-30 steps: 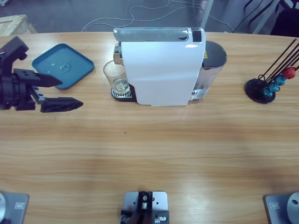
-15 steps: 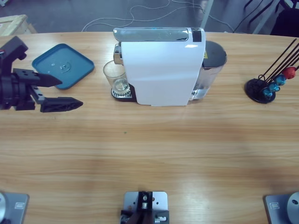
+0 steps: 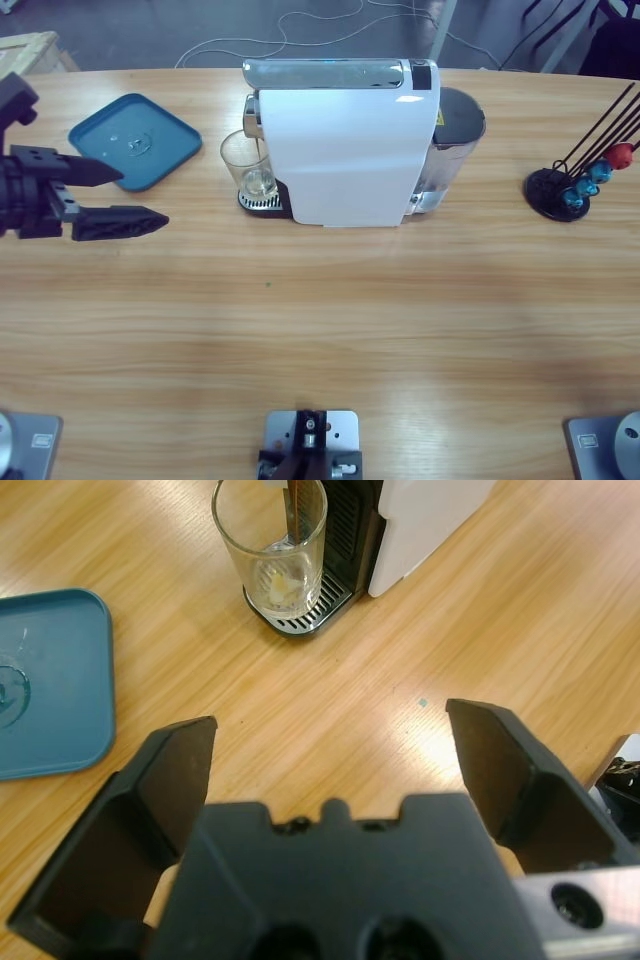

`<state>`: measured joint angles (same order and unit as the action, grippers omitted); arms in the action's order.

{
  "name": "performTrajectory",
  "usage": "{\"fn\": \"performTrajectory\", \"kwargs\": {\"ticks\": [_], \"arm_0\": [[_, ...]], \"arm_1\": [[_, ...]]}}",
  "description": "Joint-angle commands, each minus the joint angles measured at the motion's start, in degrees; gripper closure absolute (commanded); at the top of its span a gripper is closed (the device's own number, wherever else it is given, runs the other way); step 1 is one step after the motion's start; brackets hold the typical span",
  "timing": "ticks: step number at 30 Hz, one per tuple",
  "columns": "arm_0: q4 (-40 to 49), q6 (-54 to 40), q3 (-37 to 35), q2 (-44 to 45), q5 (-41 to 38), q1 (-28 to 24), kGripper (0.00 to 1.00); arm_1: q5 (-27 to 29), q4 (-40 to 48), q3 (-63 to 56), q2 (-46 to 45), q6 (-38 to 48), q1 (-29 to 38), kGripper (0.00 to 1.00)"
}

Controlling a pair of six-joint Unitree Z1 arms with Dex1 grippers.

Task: Pour coffee

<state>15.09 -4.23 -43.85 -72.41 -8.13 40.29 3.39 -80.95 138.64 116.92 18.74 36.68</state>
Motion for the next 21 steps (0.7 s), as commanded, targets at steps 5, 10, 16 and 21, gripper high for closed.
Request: {"fn": "performTrajectory", "kwargs": {"ticks": [5,10,16,21], "arm_0": [[0.8,0.2,1.8,0.7,0.4,0.2,0.0],[0.8,0.1,1.8,1.2,0.4,0.2,0.0],[0.8,0.0,1.9,1.9,0.5,0.2,0.0],[0.8,0.0,1.9,2.7,0.5,0.2,0.0]], "arm_1": [[1.7,-0.4,-0.4,-0.7,3.0,1.6,0.0],[2.1,-0.4,-1.5,-1.8,3.2,1.7,0.0],[2.6,-0.3,-2.7,-2.8,4.4,1.8,0.0],[2.7,-0.3,-3.2,-4.1,5.2,1.8,0.0]]}}
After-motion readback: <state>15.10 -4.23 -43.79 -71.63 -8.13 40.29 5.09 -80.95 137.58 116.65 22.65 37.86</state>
